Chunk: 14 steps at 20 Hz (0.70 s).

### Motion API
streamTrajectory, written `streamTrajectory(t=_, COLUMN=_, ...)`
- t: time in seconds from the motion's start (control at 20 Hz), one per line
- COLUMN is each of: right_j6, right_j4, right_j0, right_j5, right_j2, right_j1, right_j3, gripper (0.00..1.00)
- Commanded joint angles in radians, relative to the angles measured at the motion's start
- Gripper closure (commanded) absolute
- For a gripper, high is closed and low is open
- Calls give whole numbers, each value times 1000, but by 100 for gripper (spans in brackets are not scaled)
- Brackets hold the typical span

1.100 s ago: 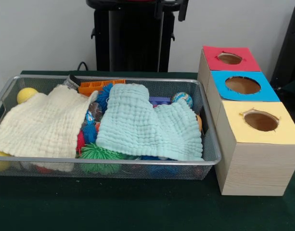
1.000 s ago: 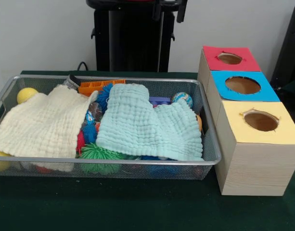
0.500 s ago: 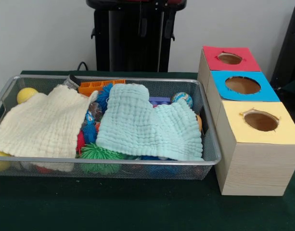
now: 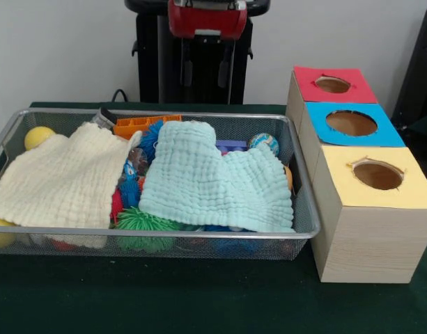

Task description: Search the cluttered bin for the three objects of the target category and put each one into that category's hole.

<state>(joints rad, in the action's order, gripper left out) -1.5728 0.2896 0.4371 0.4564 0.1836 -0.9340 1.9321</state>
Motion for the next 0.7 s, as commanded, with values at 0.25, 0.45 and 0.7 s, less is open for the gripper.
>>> streamTrajectory(t=0.25, right_j6=106, right_j4=155, right_j0=94, right_j5=-88, right_j2=163, right_j1=173, right_j3=-89, gripper=0)
streamTrajectory(t=0.45, right_j6=79, right_j4=193, right_j0=103, right_j5=-123, right_j2=177, right_j1=199, right_j3=-99, gripper=0)
streamTrajectory(t=0.7, right_j6=47, right_j4=243, right_j0=110, right_j5=-180, right_j2=178, right_j1=251, right_j3=-124, gripper=0)
